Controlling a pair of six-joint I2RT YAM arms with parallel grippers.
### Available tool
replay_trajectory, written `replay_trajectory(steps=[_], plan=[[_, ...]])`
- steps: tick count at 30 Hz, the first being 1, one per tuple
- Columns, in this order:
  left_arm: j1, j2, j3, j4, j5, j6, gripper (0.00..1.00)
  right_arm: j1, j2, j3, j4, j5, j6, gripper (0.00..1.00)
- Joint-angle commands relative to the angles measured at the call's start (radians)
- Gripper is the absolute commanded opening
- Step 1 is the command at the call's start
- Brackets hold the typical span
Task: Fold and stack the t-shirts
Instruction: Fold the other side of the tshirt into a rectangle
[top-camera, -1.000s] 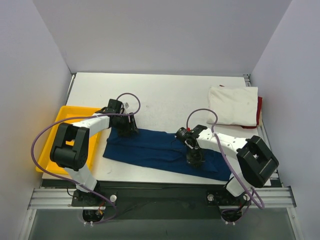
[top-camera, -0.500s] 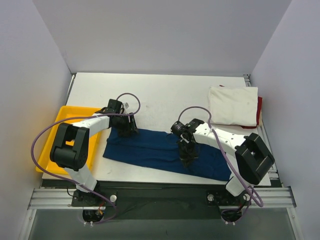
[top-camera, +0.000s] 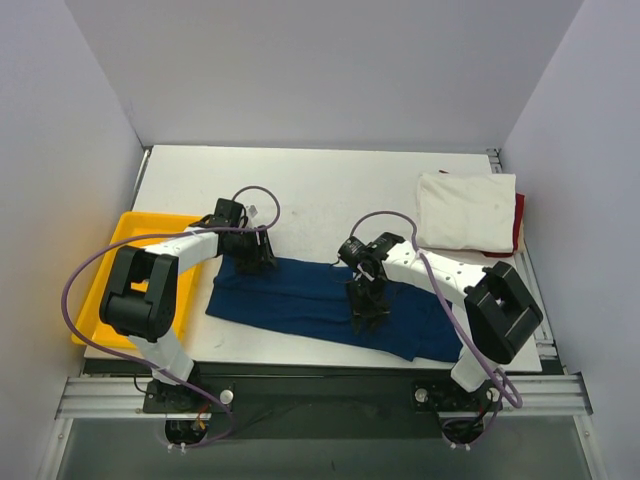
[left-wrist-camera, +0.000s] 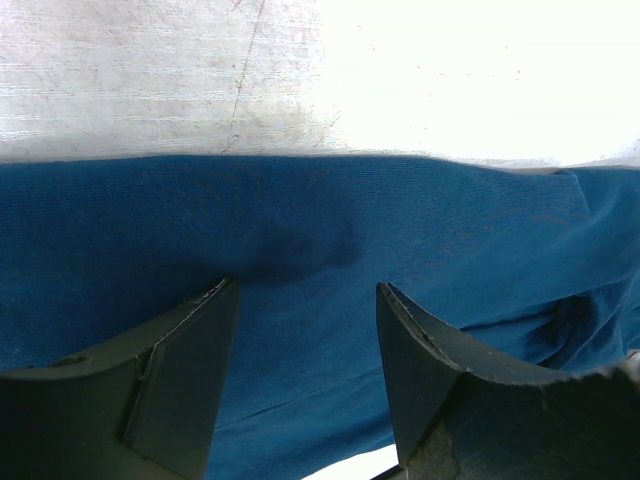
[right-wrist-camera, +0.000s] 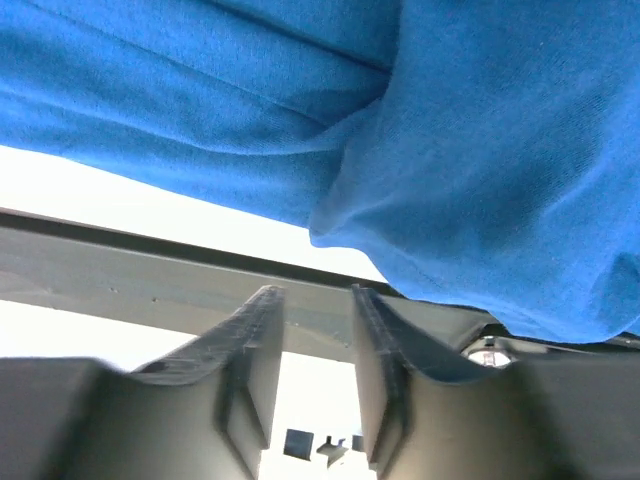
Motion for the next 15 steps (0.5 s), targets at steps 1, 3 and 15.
replay_trajectory(steps=[1,3,15], plan=[[0.001,0.024,-0.035,-0.017,-0.024,0.024,0.68,-0.009,-0.002,0.038,-0.052,-0.022,-0.013,0.34],[0.001,0.021,-0.032,-0.022,-0.027,0.023,0.68,-0.024,-0.034,0.040,-0.057,0.012,-0.003,0.45],[0.009,0.003,0.009,-0.026,-0.070,-0.046,0.68,-0.498,-0.270,-0.036,-0.080,0.276,-0.029,0.60]])
